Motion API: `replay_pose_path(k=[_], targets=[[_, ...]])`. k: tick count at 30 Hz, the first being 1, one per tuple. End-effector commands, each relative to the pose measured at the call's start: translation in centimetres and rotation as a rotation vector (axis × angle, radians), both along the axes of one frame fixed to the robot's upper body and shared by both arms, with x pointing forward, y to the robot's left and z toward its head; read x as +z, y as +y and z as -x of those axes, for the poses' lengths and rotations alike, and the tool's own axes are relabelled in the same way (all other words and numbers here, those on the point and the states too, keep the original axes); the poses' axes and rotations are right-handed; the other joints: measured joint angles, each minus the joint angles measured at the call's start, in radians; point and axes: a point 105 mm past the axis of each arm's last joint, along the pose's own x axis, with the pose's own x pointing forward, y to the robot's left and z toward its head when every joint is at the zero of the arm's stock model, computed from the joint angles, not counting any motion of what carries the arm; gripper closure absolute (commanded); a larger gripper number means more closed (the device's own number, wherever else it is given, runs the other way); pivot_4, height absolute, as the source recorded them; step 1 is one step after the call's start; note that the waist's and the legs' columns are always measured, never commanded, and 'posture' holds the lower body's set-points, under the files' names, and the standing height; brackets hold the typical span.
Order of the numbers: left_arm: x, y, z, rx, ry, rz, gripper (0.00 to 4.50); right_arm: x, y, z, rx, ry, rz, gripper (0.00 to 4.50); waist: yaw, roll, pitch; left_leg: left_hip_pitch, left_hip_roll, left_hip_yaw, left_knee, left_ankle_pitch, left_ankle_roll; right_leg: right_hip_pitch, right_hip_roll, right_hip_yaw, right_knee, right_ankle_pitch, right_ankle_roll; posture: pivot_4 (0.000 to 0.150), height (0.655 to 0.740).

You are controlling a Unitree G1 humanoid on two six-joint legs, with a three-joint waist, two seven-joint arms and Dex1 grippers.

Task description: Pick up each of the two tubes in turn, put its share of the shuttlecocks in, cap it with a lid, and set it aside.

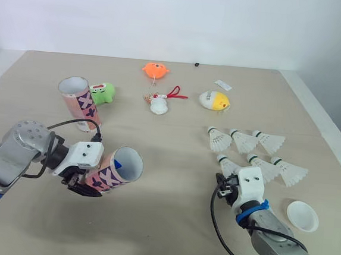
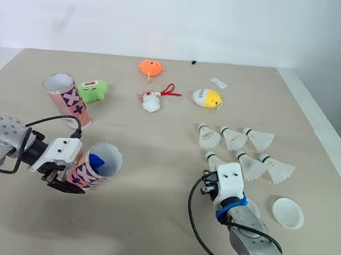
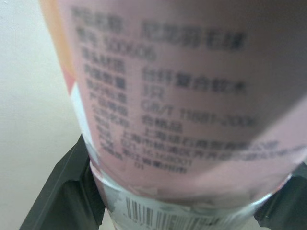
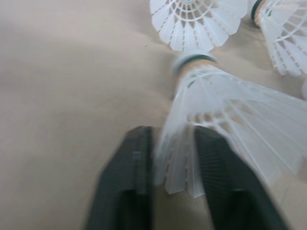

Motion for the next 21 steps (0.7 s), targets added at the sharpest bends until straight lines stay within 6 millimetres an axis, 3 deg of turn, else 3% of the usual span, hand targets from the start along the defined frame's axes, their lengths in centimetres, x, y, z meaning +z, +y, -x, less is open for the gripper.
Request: replay_pose_path(k=[1,6,13,17,21], targets=[[-0.2,0.4,0.7,-0.015,0.033,-0.039,1.42,1.5,0.3,0.5,0.046,-0.062,0.021,4.45,0.000,0.000,0.000,0.000,0.000,0.000,0.000,0.000,0.000,0.000,0.000,0.000,0.000,0.000,0.000,0.150,0.7323],[-0.4,0.5,0.9,-0.016,0.052,-0.047,1.42,3.7,1.1,1.9,0.192,-0.122,-0.013,4.45,0.000,0.000,0.000,0.000,0.002,0.000,0.000,0.000,0.000,0.000,0.002,0.000,0.001,0.000,-0.001,0.150,0.7323],[-0.6,1.0,0.7,-0.026,0.083,-0.074,1.42,8.9,5.2,4.9,0.775,-0.250,0.071,4.45,-0.001,0.000,0.001,0.004,0.003,0.001,0.000,0.000,0.000,0.001,0.004,0.002,0.002,0.000,-0.002,0.150,0.7323],[-0.7,1.0,0.3,-0.038,0.083,-0.083,1.42,11.2,7.7,4.3,1.022,-0.302,0.145,4.45,-0.006,0.000,0.002,0.007,0.004,0.001,0.001,0.001,0.000,0.001,0.008,0.004,0.005,0.000,-0.002,0.150,0.7323],[-0.5,0.7,0.1,-0.052,0.090,-0.076,1.42,11.7,9.6,3.2,1.191,-0.346,0.301,4.45,-0.002,-0.002,0.002,0.008,0.005,-0.001,0.001,0.003,0.004,0.001,0.010,0.004,0.007,0.001,-0.002,0.150,0.7323]])
